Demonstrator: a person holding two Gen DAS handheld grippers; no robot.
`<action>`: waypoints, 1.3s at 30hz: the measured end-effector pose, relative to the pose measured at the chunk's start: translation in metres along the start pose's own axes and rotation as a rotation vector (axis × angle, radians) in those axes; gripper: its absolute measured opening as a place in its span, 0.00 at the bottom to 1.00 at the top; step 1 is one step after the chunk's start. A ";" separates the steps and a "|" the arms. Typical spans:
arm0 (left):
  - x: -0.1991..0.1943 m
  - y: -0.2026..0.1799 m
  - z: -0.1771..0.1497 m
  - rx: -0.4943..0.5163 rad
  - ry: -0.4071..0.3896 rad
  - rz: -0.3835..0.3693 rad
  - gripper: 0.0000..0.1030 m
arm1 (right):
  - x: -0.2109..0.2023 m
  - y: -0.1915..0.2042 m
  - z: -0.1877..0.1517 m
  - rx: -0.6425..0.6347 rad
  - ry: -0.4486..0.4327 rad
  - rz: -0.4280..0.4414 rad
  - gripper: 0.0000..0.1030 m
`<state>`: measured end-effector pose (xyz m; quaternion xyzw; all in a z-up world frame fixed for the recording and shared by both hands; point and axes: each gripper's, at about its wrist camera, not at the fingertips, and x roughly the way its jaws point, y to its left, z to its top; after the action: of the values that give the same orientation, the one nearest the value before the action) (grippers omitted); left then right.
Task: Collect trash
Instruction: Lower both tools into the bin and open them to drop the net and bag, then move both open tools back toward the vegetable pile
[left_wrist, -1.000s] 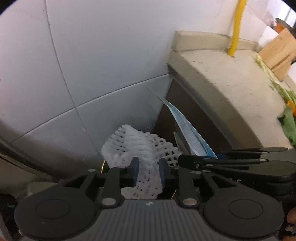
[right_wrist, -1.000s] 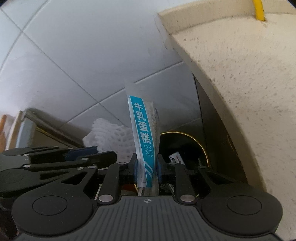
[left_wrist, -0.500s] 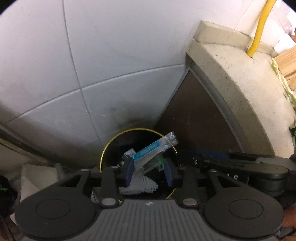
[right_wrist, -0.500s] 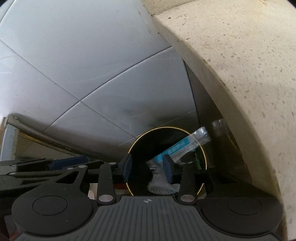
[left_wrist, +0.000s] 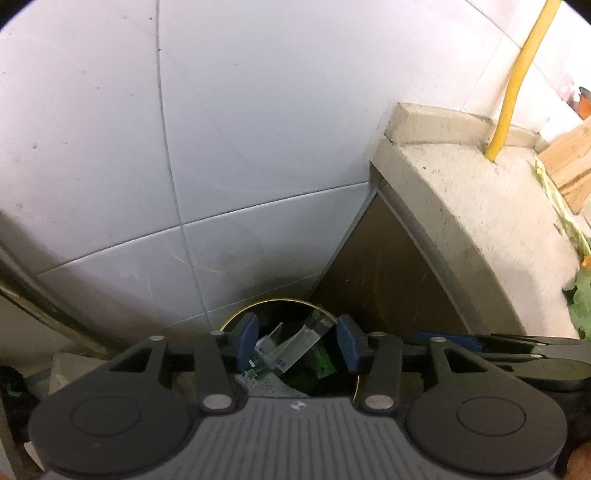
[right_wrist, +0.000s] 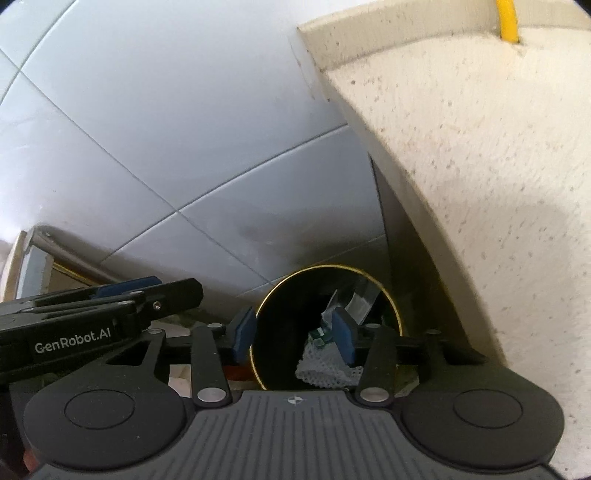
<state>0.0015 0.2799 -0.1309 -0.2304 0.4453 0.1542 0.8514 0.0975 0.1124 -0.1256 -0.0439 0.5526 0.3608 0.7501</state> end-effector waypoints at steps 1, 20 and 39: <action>-0.001 0.000 0.000 -0.002 -0.002 -0.001 0.41 | -0.002 -0.001 0.000 0.002 -0.003 -0.001 0.54; -0.023 -0.015 -0.005 0.076 -0.084 -0.042 0.52 | -0.048 -0.008 -0.013 0.039 -0.105 -0.044 0.57; -0.050 -0.069 -0.015 0.214 -0.218 -0.064 0.53 | -0.110 -0.036 -0.027 0.041 -0.187 -0.031 0.61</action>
<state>-0.0039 0.2105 -0.0795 -0.1344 0.3566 0.1030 0.9188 0.0829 0.0188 -0.0533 -0.0034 0.4866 0.3401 0.8047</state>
